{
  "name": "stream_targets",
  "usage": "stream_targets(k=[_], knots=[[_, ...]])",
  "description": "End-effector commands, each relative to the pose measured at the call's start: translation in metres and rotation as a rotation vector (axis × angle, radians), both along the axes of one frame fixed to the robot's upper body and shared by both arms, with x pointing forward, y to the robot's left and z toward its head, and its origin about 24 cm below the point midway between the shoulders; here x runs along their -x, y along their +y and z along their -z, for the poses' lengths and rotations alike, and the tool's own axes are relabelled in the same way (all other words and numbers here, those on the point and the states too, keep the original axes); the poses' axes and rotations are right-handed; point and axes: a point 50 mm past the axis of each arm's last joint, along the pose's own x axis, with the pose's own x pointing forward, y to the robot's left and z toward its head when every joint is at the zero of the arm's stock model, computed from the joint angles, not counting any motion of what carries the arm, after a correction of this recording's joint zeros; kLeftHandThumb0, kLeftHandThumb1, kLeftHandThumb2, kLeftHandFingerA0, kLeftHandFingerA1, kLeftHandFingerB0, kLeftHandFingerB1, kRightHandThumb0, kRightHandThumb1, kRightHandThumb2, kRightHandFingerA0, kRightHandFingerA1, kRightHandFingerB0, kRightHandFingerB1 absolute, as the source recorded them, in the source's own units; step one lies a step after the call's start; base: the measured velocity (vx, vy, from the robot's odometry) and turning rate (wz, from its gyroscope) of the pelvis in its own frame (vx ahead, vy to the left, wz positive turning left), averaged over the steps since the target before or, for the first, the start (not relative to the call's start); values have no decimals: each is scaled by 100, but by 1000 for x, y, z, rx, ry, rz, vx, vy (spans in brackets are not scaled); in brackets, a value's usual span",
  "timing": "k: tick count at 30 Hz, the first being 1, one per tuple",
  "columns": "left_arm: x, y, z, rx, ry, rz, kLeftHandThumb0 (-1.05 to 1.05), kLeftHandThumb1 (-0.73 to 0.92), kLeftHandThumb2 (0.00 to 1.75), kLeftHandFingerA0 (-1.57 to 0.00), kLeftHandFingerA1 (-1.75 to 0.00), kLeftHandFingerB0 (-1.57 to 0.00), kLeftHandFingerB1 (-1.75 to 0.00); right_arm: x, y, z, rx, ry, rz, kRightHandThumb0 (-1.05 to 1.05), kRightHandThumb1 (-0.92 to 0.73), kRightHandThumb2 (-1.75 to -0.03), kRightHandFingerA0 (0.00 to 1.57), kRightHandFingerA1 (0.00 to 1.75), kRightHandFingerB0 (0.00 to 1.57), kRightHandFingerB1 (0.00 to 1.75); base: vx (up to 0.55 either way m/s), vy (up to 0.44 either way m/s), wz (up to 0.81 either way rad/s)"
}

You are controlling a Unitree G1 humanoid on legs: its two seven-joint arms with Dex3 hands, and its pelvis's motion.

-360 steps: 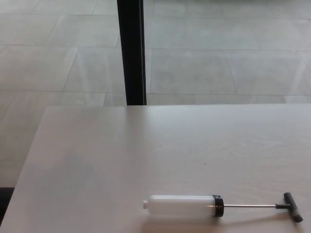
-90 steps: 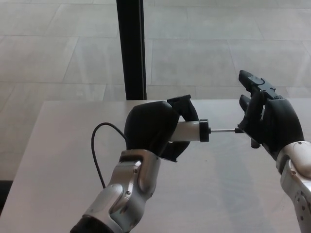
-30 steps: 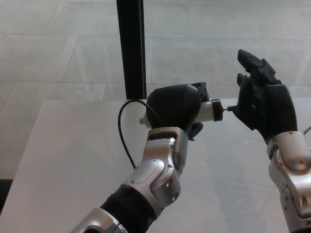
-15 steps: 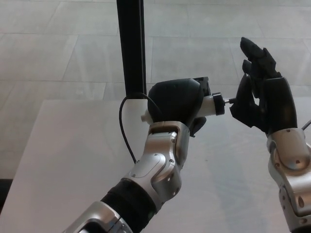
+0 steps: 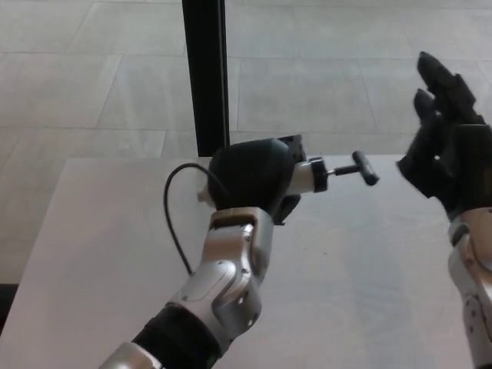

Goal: The robot uses its left hand to lift the air pump kept on the middle of the desk and use the right hand to compress the handle

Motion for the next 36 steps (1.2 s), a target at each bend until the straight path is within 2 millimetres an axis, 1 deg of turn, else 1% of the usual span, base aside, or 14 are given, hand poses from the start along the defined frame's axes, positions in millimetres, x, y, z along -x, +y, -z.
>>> stream_targets(k=[1, 2, 4, 6, 10, 17, 18, 20, 24, 27, 28, 34, 35, 36], knots=[[6, 34, 19, -34, 37, -44, -14, 55, 110, -96, -175, -80, -150, 13, -46, -12, -126, -45, 65, -103, -91, -129, 0, 4, 9, 17, 0, 0, 0], [9, 41, 24, -29, 76, -56, -23, 55, 113, -123, -142, -90, -118, 17, -58, -15, -137, -51, 97, -103, -91, -129, 0, 5, 13, 16, 0, 0, 0], [12, 48, 31, -42, 102, -62, -19, 57, 109, -93, -175, -80, -132, 21, -74, -18, -147, -53, 126, -95, -92, -83, 0, 1, 7, 24, 0, 0, 0], [15, 56, 37, -60, 125, -69, -21, 61, 108, -95, -175, -79, -142, 25, -88, -22, -176, -57, 155, -105, -91, -129, 0, 7, 11, 16, 0, 0, 0], [32, 62, 58, -33, 172, -48, -21, 53, 121, -96, -175, -78, -147, 41, -125, -29, -196, -62, 241, -103, -86, -125, 0, 16, 14, 38, 0, 0, 0], [50, 42, 73, 0, 201, 53, -20, 55, 114, -92, -175, -75, -158, 49, -130, -20, -226, -20, 296, -97, -82, -120, 3, 35, 14, 47, 0, 0, 0], [52, 38, 74, 7, 201, 72, -22, 57, 116, -93, -175, -74, -159, 48, -128, -16, -233, -1, 297, -94, -92, -78, 6, 39, 20, 35, 0, 0, 0], [54, 33, 73, 32, 200, 110, -24, 51, 116, -122, -144, -101, -131, 47, -125, -11, -219, 20, 279, -85, -77, -117, 2, 37, 14, 46, 0, 0, 0], [55, 27, 74, 41, 240, 172, -16, 58, 114, -91, -175, -76, -163, 46, -122, -6, -192, 44, 269, -84, -92, -80, 6, 39, 24, 38, 0, 0, 0], [53, 28, 75, -92, 446, 245, -43, 64, 66, -60, -137, -33, -59, 42, -113, 4, -182, 88, 253, -87, -92, -76, 15, 44, 34, 39, 0, 0, 0], [53, 29, 72, -125, 536, 252, -60, 41, 81, -26, -69, -3, -37, 42, -111, 5, -173, 97, 252, -85, -92, -75, 19, 45, 38, 39, 0, 0, 0], [50, 35, 59, -180, 669, 281, -88, 49, 86, 0, -8, 0, 0, 40, -106, 8, -163, 112, 240, -81, -76, -112, 17, 53, 30, 50, 0, 0, 0], [49, 37, 58, -193, 668, 279, -87, 49, 87, 0, -9, 0, 0, 39, -106, 8, -162, 110, 237, -86, -92, -76, 18, 46, 37, 39, 0, 0, 0], [48, 39, 56, -209, 665, 275, -87, 49, 87, 0, -12, 0, 0, 40, -106, 8, -163, 110, 235, -83, -76, -113, 17, 53, 31, 50, 0, 0, 0]])
